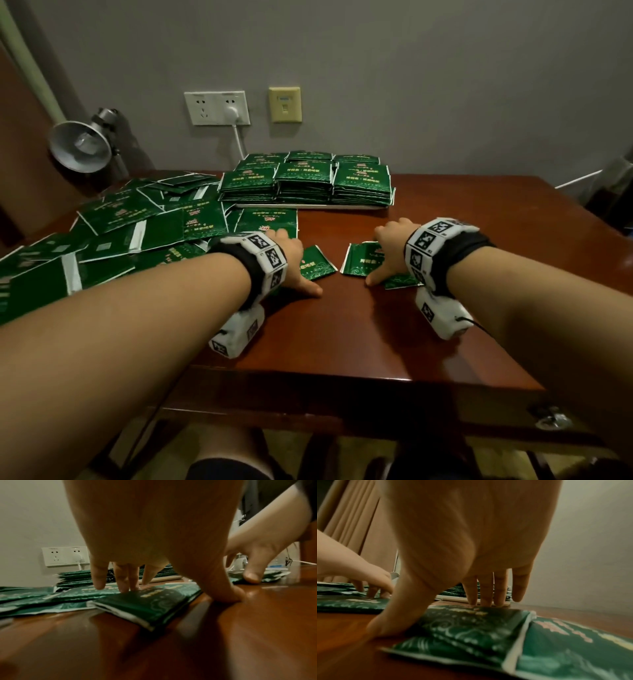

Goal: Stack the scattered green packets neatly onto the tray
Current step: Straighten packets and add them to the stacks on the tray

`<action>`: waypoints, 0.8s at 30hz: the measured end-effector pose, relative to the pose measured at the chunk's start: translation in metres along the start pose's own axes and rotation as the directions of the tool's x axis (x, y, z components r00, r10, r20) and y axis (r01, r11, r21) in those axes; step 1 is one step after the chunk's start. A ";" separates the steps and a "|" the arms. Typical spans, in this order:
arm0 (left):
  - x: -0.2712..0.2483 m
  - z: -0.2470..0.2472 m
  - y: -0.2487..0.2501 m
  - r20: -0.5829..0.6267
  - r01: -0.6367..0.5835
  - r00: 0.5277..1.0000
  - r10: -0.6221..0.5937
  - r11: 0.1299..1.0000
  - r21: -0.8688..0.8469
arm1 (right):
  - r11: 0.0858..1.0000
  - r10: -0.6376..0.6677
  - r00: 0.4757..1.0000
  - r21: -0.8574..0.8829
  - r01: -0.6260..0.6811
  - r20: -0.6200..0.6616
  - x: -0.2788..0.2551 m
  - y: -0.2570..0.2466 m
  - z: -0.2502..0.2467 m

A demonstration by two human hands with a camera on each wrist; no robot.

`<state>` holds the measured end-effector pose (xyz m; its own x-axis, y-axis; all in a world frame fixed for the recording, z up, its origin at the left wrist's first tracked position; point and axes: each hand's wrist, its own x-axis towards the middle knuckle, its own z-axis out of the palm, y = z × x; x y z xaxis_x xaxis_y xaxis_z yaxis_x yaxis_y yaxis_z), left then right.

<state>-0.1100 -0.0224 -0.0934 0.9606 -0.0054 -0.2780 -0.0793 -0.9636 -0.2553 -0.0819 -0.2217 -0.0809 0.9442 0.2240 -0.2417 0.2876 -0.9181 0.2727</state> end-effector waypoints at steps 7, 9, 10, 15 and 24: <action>-0.003 0.005 0.002 -0.033 -0.061 0.998 0.054 0.960 -0.275 | 0.991 0.004 0.999 0.135 0.001 -0.036 -0.007 -0.004 0.005; -0.006 0.005 0.003 -0.059 -0.097 0.995 0.082 0.935 -0.342 | 0.977 -0.015 0.999 0.210 0.021 -0.030 -0.010 -0.004 0.005; -0.007 0.006 0.003 -0.071 -0.111 0.993 0.091 0.924 -0.365 | 0.976 -0.014 0.999 0.218 0.020 -0.029 -0.013 -0.004 0.004; -0.011 0.003 -0.001 -0.144 -0.177 0.980 0.139 0.940 -0.290 | 0.973 -0.011 0.997 0.231 0.027 -0.070 -0.017 -0.004 -0.002; 0.006 -0.049 -0.048 -0.302 -0.173 0.946 0.114 0.969 -0.176 | 0.989 -0.007 0.987 0.145 0.031 -0.161 -0.001 0.009 -0.040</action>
<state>-0.0876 0.0104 -0.0371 0.9805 -0.1960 -0.0124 -0.1963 -0.9799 -0.0359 -0.0743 -0.2170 -0.0409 0.9557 0.2802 -0.0907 0.2901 -0.9485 0.1269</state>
